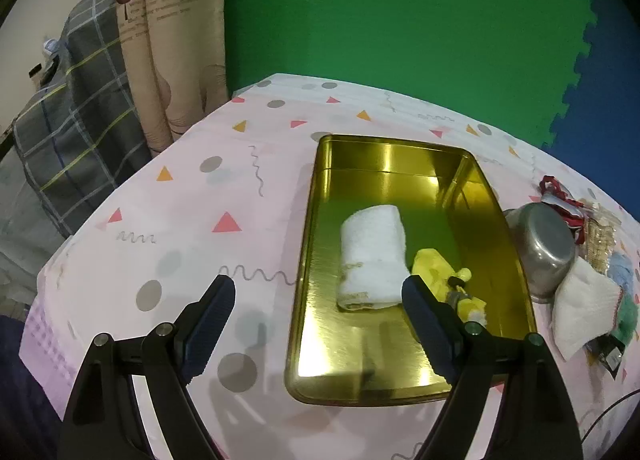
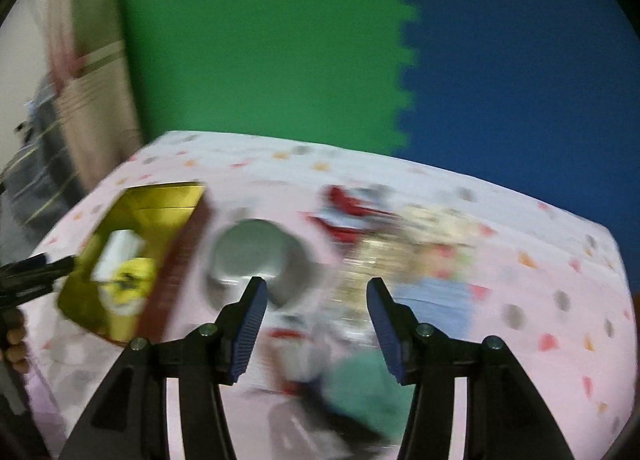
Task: Organize soft objects
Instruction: 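Move the right gripper to the blue fuzzy sock and close on it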
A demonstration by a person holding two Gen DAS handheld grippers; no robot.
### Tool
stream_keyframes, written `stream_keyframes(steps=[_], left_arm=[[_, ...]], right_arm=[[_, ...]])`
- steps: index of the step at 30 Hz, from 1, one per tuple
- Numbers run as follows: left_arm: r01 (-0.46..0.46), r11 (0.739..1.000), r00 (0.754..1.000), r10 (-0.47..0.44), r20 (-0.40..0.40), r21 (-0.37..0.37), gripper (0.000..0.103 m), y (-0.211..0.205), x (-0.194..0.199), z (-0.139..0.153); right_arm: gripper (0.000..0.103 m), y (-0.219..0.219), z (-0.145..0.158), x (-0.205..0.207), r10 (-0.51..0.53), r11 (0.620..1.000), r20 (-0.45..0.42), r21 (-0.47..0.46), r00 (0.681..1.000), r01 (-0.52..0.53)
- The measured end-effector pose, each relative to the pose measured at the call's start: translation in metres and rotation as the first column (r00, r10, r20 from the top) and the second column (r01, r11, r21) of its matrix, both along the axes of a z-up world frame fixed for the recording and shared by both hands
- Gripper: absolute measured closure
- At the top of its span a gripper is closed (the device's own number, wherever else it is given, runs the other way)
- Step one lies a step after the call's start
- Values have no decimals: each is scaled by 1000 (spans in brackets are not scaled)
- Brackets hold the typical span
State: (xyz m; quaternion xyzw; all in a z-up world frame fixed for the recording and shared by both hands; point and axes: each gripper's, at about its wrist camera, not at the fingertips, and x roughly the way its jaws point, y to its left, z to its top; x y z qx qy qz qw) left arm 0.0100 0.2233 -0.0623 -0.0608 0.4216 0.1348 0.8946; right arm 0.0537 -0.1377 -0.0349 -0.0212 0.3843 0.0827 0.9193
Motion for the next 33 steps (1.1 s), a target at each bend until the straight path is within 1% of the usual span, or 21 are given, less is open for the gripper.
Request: stream_keyframes(steps=[4,9,11,14,18,20,24,25,26,29,30,33], left_arm=[[19,1000,1000,-19,8,20,20,-6,-1,1],[55,998,998,-55,12,24,20,-15,-1,2],[72,997,997,-72,13,15,20,-19,-1,2],[94,996,996,-94,6,9,20,-25,0,1],[137,990,991,-137,-8,19,20,-39,0,1],[155,987,988,-155,-13,33,20,-47,-1,2],[206,978,979,-205,-22,46,20,-67,-1,3],[217,975,976,-216,-24,46,20,-71,-1,3],[229,972,973,-228,-25,45,20,-77,0,4],[264,964,964,-263,-29,37,20,-93,1,5],[277,960,961,-276,-31,36,20,-99,2,5],[312,949,950,-311,-36,35,20,-114,4,6]], right_arm=[[50,-41,-14,7,-70,997,-26,-20,997,69],[50,-72,-44,18,-102,995,-86,-31,991,100],[50,-75,-55,19,-98,995,-105,-25,990,96],[50,-75,-66,21,-67,997,-128,26,990,71],[50,-70,-78,26,-37,997,-145,62,989,46],[50,-67,-82,30,-17,996,-156,89,988,32],[51,-65,-82,31,-2,996,-145,93,989,15],[54,-65,-80,30,2,996,-138,92,990,11],[63,-65,-79,29,3,996,-131,90,991,8],[75,-70,-74,25,4,994,-116,110,993,9],[78,-71,-72,23,1,994,-106,113,994,11],[82,-77,-66,17,-9,991,-87,129,996,20]])
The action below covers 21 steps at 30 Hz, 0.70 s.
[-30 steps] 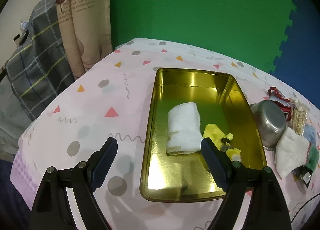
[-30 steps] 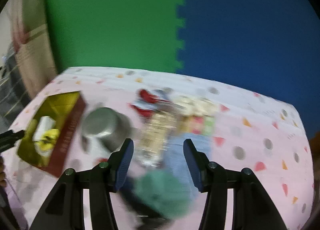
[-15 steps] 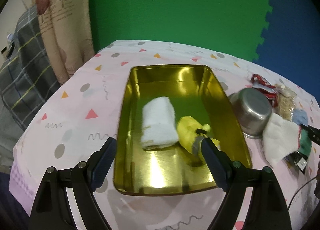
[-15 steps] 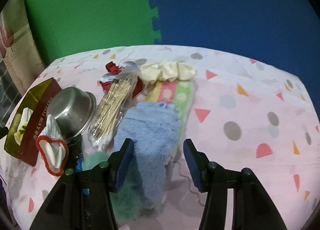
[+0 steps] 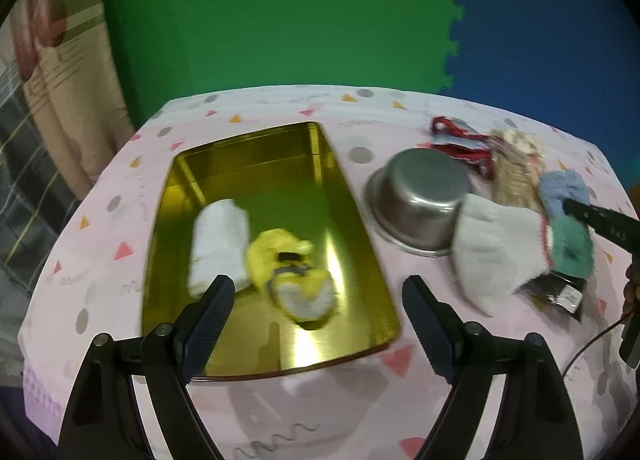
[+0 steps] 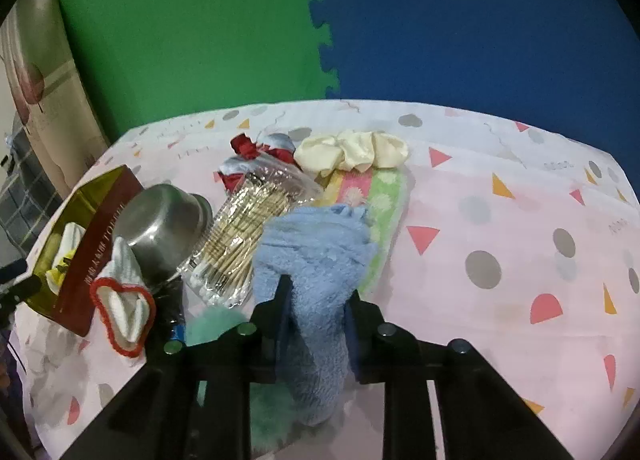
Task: Organize soft objects
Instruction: 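Move the right gripper to the blue fuzzy sock and close on it, then close the left gripper on the white sock with red cuff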
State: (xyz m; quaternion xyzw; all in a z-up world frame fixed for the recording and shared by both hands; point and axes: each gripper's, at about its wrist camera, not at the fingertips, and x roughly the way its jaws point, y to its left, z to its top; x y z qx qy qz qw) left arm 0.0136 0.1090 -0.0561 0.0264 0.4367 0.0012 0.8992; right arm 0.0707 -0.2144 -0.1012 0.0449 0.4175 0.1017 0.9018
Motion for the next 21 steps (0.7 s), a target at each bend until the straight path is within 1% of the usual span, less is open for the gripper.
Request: stream_keyframes(steps=[6,12,14,18,21], left_arm=[[70,998,998,-70,-5,-8,20,-30,0,2],[122,992,992,-122,-13,-32,20,-55,2,2],[136,990,990,-136,-19,-30,20,-63,2,1],[168,985,985,-169,-20,-36,20,-78,4,3],[187,981,982,-188,-13,-42,20,-87,5,7]], right_arm=[[82,-18,11,-13,-55,998,44,-1,997,55],[82,-52,11,-29,-142,990,53,13,988,142],[82,-62,10,-33,-166,986,54,19,985,165],[82,-71,16,-42,-204,978,97,-26,974,207],[82,-79,14,-43,-237,969,105,-49,966,243]])
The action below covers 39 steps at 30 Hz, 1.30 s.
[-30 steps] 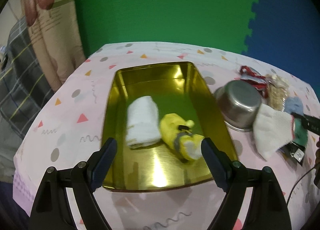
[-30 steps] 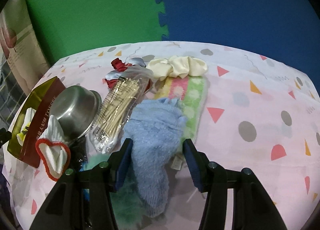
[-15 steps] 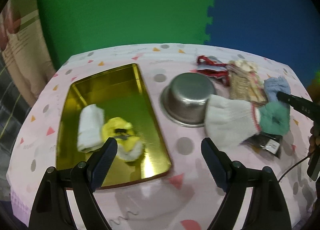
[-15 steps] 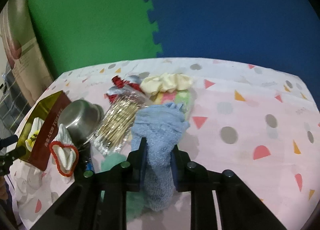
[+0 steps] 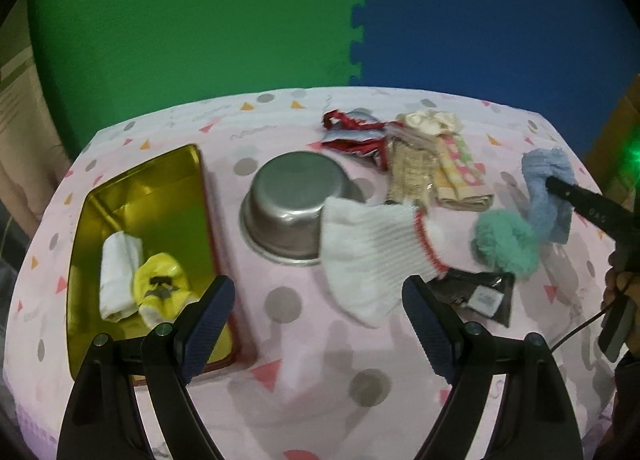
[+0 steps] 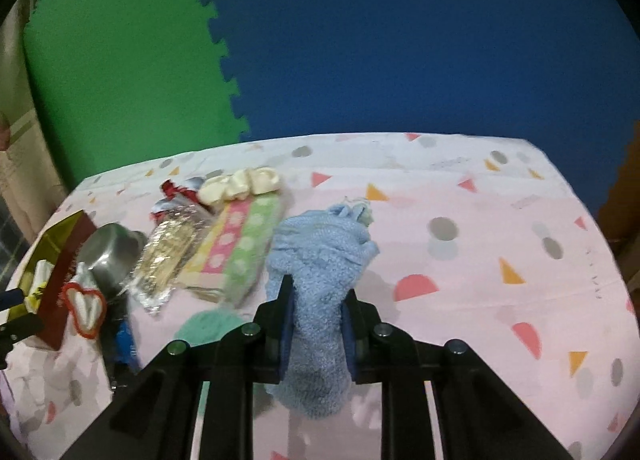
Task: Organize soft objects
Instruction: 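Close the left gripper on the white sock with red cuff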
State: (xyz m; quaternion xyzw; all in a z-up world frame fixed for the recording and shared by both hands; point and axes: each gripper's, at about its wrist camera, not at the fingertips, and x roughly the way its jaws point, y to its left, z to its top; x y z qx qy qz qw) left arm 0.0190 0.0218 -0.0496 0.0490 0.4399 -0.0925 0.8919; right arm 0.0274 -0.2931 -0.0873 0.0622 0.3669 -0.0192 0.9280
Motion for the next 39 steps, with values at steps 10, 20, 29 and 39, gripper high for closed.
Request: stream_keyframes(steps=[10,20,29,39], left_arm=[[45,998,998,-47,-45,-37,20,-31,13,0],[-39,999,992,36,-120,-23,20,-55,37,-18],[-101,995,983,102,-153,16,37,-65,47,-34],[-108,993,982,97,-162,-56,84,-48,33,-16]], right_arm=[[82,-27,-40,-11,-83,996,-69,18,994,85],[80,-31,-46,-11,-77,994,-67,67,995,82],[80,-35,-47,-12,-68,991,-67,109,995,75],[80,-39,-49,-11,-64,987,-68,145,996,73]])
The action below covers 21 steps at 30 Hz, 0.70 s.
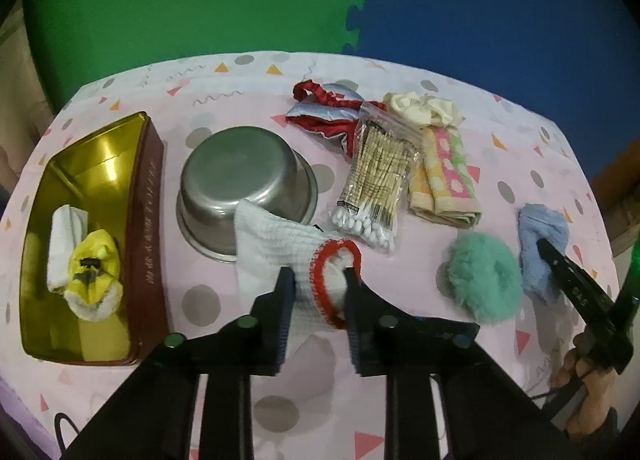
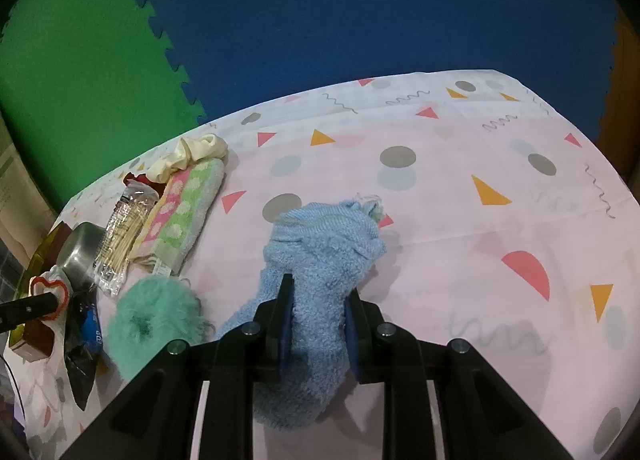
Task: Organize soft objects
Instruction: 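Close the left gripper on the white sock with red cuff, then carry the white sock with the left gripper over the gold tin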
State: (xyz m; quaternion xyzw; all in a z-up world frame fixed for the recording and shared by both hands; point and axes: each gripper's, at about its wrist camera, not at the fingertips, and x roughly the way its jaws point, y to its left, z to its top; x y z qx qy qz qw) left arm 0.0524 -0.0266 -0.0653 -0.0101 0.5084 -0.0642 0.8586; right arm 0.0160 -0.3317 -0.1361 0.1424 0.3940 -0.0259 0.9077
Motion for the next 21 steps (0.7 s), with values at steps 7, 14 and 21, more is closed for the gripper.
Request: stream_keyframes(steps=[7,14,21], left_arm=[[30,999,999,-30,19,-22,86,8,-13,17],[21,999,997,-19,68,-36,86,23,-18,42],[-70,998,988,70,139,-5,86,68,-3,71]], right_arm=[[80,0,0,0,0,1000,0,-1,1000,0],[80,0,0,0,-1,1000,-1,0,1000,1],[80,0,0,0,-2,1000,-2,-3,1000,2]])
